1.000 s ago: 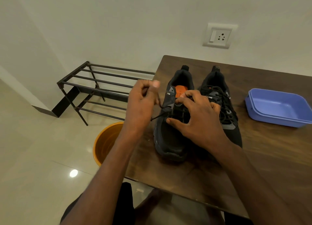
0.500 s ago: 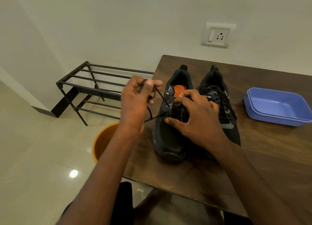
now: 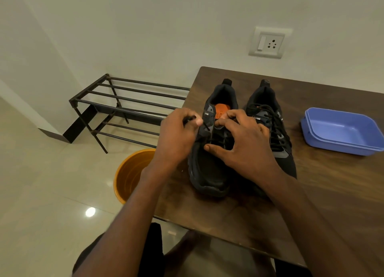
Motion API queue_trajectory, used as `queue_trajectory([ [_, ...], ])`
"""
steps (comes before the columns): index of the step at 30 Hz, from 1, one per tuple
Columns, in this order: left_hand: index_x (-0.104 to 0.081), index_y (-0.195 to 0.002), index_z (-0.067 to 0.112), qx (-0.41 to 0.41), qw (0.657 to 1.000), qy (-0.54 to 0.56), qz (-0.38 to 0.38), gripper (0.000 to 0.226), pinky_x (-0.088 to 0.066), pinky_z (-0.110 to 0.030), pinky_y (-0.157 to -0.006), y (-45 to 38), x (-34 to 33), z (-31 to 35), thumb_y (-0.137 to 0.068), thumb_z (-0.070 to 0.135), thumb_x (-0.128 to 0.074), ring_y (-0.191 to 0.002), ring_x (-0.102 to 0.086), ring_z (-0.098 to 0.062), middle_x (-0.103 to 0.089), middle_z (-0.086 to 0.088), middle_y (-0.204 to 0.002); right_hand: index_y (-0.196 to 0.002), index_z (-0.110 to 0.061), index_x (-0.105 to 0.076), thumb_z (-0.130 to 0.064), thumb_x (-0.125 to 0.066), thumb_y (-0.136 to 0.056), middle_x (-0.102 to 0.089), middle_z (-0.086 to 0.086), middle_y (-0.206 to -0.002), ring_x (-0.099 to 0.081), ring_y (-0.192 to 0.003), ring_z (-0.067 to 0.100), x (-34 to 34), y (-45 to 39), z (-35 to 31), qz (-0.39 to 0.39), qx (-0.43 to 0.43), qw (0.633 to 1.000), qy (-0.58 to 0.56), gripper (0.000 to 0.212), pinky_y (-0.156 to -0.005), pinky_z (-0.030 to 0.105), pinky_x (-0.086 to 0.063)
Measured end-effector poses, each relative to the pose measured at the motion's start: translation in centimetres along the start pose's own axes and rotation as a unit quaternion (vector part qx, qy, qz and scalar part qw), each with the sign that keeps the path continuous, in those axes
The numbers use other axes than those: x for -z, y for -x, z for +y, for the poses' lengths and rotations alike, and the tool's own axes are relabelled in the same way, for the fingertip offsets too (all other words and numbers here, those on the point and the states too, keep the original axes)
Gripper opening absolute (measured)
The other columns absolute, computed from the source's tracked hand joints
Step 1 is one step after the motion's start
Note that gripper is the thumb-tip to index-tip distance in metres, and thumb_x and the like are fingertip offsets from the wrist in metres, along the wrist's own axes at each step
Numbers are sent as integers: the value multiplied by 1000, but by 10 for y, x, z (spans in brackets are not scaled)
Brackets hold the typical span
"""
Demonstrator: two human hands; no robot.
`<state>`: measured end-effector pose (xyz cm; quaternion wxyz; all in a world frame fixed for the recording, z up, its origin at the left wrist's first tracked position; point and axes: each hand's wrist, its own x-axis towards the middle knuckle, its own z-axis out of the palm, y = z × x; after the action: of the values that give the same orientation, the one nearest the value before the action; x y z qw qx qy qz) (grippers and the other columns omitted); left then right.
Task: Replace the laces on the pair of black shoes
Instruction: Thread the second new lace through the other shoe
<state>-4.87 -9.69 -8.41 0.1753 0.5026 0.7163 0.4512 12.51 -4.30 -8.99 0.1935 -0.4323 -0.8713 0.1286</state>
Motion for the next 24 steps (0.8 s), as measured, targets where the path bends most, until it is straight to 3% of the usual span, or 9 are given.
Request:
queue_trajectory([
  [4, -61, -115, 10, 95, 945, 305, 67, 24, -43, -26, -63, -6, 14, 0, -112, 23, -41, -86, -59, -15, -76, -4, -106, -136, -38, -55, -70, -69, -82, -38, -12, -148, -37, -139, 15, 2, 0, -2, -9, -3, 1000, -3, 65, -116, 50, -24],
  [7, -56, -113, 13, 117, 917, 379, 49, 21, -39, -26, -58, -5, 14, 2, -112, 26, -40, -78, -57, -16, -76, -5, -97, -136, -37, -56, -70, -69, -82, -39, -12, -147, -37, -138, 15, 2, 0, -1, -10, -3, 1000, -5, 65, -117, 50, -25],
  [9, -58, -111, 15, 96, 949, 300, 31, 17, -42, -27, -63, -4, 11, 2, -109, 29, -48, -75, -54, -9, -66, -1, -89, -135, -36, -56, -70, -69, -81, -39, -12, -146, -38, -138, 15, 1, 0, -1, -10, -2, 1000, -5, 65, -116, 50, -26],
  [11, -61, -115, 18, 33, 991, 129, -13, 19, -43, -16, -69, -1, 7, 0, -101, 32, -63, -74, -54, 1, -58, 10, -87, -134, -36, -57, -69, -70, -81, -40, -12, -145, -39, -136, 15, 1, 0, -1, -6, -1, 1000, -6, 64, -115, 49, -26],
  [14, -66, -94, 25, -10, 997, -29, -67, 9, -43, -9, -65, 5, -1, 0, -93, 23, -75, -72, -56, 11, -57, 14, -82, -133, -36, -58, -70, -69, -81, -41, -12, -144, -41, -134, 15, 0, 0, 0, 0, 0, 1000, -6, 64, -112, 48, -28],
  [16, -65, -87, 25, -24, 999, -32, -25, 12, -44, -9, -68, 5, -4, -1, -94, 20, -73, -78, -57, 5, -60, 11, -87, -134, -36, -57, -71, -68, -81, -41, -12, -144, -40, -135, 15, 0, 0, 0, -4, 0, 1000, -3, 64, -114, 49, -28],
  [19, -67, -99, 16, 21, 997, 56, 54, 4, -46, -13, -78, -2, 0, -2, -98, 20, -68, -90, -60, -5, -64, 2, -99, -135, -37, -56, -70, -68, -81, -39, -13, -146, -39, -137, 15, 1, -1, 0, -11, -2, 1000, -5, 64, -116, 50, -28],
  [21, -68, -102, 14, 50, 996, 66, 45, 7, -46, -18, -80, -5, -1, -4, -100, 20, -66, -92, -62, -7, -67, 2, -99, -135, -37, -56, -70, -69, -81, -39, -12, -146, -39, -137, 15, 2, 0, 0, -14, -3, 1000, -5, 64, -116, 50, -28],
  [24, -69, -103, 15, 45, 997, 45, 33, 10, -43, -10, -74, -4, -2, -5, -100, 24, -66, -86, -61, 0, -67, 7, -93, -132, -36, -57, -66, -73, -80, -41, -12, -142, -42, -132, 14, 1, 1, -4, 3, -10, 1000, -12, 62, -112, 47, -31],
])
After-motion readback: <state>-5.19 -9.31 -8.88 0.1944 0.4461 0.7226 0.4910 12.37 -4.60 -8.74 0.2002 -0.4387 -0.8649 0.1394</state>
